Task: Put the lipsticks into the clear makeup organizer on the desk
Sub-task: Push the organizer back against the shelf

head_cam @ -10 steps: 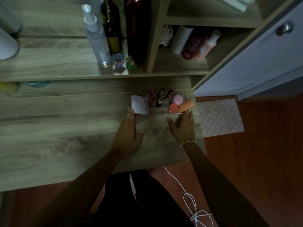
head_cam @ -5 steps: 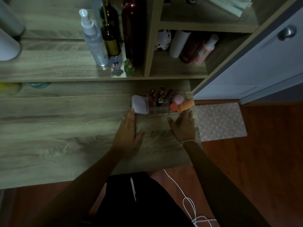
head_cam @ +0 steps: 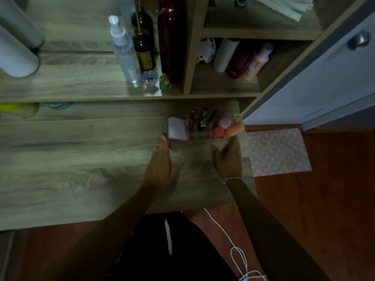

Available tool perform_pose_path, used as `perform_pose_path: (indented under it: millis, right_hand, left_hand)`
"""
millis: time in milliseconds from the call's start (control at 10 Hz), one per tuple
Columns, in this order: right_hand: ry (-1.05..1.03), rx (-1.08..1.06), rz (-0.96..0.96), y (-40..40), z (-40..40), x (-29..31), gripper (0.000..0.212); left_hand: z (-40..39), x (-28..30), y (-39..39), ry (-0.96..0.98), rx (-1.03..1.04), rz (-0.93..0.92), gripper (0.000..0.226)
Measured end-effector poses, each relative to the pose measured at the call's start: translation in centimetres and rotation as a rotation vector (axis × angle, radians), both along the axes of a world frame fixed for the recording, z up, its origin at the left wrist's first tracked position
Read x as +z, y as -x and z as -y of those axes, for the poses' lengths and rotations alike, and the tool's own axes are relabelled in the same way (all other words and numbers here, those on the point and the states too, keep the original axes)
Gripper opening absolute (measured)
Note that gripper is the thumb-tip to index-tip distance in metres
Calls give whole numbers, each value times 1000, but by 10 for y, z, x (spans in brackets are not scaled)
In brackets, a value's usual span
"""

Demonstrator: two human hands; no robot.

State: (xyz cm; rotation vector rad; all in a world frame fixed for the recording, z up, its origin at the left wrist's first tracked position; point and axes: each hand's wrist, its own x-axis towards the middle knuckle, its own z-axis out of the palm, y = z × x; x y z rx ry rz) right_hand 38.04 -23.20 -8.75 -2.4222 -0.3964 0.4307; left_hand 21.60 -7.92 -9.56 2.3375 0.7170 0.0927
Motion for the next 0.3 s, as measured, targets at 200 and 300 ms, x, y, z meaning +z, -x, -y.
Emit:
perform_pose_path:
  millis: [200,300]
  right_hand:
    - [113,13,1,37,7,-2,78]
    - [182,50,36,58,11,-4,73]
  left_hand:
    - [14,1,25,-169,-310,15,62]
    - [11,0,20,-284,-451,-27,53]
